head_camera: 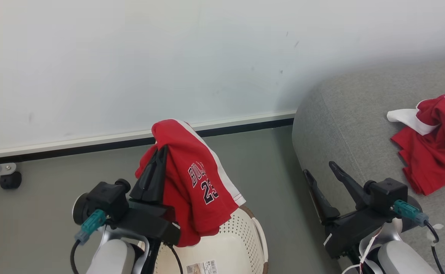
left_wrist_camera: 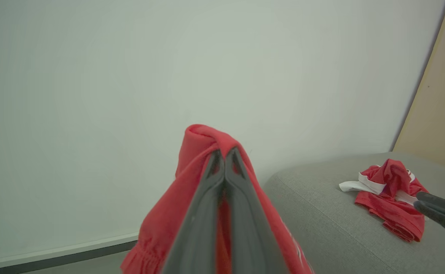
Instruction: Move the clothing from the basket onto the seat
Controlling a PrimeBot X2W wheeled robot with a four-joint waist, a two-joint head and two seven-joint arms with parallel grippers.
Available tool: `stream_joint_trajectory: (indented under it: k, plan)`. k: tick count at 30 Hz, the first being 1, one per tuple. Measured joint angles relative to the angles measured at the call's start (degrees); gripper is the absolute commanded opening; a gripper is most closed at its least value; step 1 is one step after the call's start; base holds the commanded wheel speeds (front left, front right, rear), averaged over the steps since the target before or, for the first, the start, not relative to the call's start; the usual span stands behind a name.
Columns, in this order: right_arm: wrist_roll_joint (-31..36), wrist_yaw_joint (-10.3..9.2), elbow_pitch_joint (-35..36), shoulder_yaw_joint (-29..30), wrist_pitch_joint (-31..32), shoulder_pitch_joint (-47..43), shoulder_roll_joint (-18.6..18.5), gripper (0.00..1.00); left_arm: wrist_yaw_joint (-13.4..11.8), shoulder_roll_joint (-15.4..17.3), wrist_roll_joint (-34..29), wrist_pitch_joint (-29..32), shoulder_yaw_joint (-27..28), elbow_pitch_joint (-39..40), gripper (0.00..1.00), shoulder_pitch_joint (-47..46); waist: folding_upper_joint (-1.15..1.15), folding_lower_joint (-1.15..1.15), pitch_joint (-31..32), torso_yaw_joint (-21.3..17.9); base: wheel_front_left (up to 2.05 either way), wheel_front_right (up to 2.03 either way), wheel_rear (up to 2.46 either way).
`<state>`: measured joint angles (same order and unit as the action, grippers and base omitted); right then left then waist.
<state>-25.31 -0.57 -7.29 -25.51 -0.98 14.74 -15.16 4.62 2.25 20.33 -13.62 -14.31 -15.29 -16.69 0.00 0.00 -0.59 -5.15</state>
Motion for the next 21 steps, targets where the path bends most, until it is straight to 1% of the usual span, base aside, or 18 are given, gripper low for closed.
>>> stream_joint_trajectory:
  k: [6,15,21]
  plan:
    - [-0.1,-0.45,1.3,0.0,0.9,-0.3,-0.2,1.00,-0.1,0.1,0.0,1.5,-0.9,3.9,0.00,1.4,0.00,0.00,0.1,-0.2,0.00,0.00,0.00]
    - [-0.4,-0.53,2.3,-0.1,1.5,-0.4,-0.2,1.00,-1.6,0.1,0.0,3.5,-1.2,7.9,0.00,2.0,0.00,0.00,-0.1,-0.2,0.00,0.00,0.00]
    - [-0.4,-0.44,2.9,-0.9,2.0,-0.2,-0.1,1.00,-2.2,0.2,0.1,5.0,-1.2,9.5,0.00,2.0,0.00,0.00,-0.3,-0.1,0.00,0.00,0.00]
